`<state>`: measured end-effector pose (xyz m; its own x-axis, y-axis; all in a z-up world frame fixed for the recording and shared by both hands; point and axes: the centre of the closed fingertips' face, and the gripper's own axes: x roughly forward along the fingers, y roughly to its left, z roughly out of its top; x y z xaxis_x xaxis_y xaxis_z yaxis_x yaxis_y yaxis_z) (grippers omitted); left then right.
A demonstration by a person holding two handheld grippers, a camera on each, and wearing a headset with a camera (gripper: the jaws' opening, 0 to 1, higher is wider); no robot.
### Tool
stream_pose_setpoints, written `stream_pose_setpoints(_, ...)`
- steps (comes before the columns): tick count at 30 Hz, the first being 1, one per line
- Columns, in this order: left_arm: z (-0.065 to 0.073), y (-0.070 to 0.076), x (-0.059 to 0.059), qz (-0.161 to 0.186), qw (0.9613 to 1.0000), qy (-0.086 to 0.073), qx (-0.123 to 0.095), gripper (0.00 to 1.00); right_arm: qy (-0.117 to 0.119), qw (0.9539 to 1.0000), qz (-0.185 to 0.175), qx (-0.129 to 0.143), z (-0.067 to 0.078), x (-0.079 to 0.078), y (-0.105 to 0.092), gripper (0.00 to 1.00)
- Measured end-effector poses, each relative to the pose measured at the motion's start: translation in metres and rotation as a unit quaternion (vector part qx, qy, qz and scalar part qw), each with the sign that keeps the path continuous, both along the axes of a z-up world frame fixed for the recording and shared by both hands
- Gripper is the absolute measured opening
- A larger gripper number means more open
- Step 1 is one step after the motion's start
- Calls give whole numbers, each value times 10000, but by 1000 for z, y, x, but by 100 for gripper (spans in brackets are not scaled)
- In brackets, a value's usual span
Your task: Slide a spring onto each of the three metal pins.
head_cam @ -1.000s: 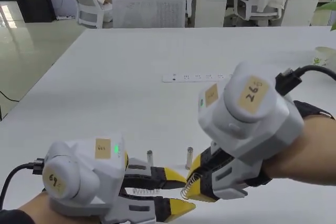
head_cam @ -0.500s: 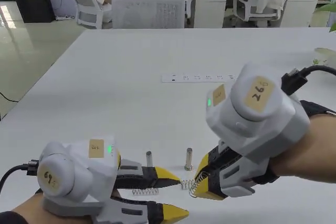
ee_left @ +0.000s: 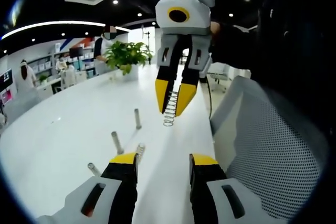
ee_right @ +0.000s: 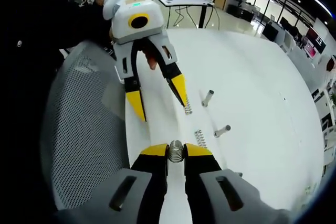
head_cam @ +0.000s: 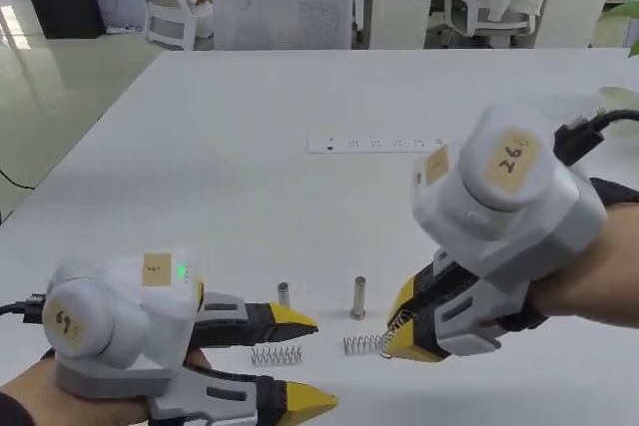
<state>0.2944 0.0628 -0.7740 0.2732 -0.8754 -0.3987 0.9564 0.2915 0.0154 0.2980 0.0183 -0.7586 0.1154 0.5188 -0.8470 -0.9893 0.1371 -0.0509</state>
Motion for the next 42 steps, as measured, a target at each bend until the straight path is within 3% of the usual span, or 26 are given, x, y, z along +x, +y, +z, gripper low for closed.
stream_pose_setpoints(5,-3,13,1,149,9999,49,21,33,-4,10000,-80,-13,0,5,-6,8)
stream_pose_setpoints(24,-2,43,3,667,9976,98,-149,40,-20,9995,-298,-120,2,17,-27,8)
stream_pose_setpoints(42,-5,40,2,895,9953,157,-325,43,-131,9978,-528,-380,8,38,-56,8)
